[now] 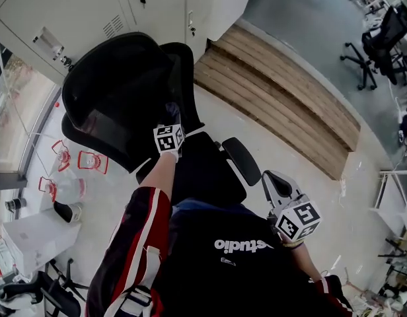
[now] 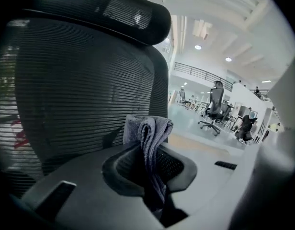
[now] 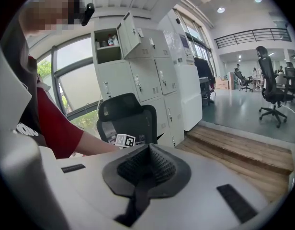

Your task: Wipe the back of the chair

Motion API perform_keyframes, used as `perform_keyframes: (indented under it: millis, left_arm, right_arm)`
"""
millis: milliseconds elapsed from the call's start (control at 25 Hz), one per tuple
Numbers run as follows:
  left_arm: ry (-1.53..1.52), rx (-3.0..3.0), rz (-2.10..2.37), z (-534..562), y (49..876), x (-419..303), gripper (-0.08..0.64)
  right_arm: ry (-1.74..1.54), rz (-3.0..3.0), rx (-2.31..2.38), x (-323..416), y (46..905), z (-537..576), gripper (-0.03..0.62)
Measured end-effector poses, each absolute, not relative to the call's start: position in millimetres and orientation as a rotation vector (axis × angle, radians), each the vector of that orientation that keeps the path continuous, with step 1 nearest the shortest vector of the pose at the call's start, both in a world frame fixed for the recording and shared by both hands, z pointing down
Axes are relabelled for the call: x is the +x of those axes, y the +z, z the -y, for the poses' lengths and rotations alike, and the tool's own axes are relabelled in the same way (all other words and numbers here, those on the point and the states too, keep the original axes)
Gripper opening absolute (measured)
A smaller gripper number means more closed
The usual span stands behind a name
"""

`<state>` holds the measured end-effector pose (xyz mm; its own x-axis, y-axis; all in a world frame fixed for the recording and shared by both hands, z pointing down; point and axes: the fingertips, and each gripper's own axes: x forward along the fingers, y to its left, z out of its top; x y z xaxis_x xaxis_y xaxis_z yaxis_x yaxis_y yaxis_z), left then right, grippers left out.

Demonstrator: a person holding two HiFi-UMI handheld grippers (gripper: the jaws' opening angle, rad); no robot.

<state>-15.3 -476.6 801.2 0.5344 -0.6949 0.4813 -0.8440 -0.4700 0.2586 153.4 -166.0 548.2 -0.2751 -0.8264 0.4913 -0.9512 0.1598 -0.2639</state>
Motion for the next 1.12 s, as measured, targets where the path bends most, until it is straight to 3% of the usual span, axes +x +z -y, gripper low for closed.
perform_keyframes:
  millis: [600, 800, 1120]
  left_arm:
    - [0.419, 2.467, 1.056, 445, 759, 73, 0.061]
    - [0.349, 2.455, 1.095, 402, 726, 57, 0.061]
    - [0.340, 2.390, 1.292, 338, 664, -25, 0.061]
  right_arm:
    - [0.796, 2.235, 1.770, 182, 548, 140, 0.015]
    - [0.761, 2.339, 1.694, 182, 532, 138, 0.015]
    - [0.691, 2.566, 1.520, 166, 486, 172, 0.015]
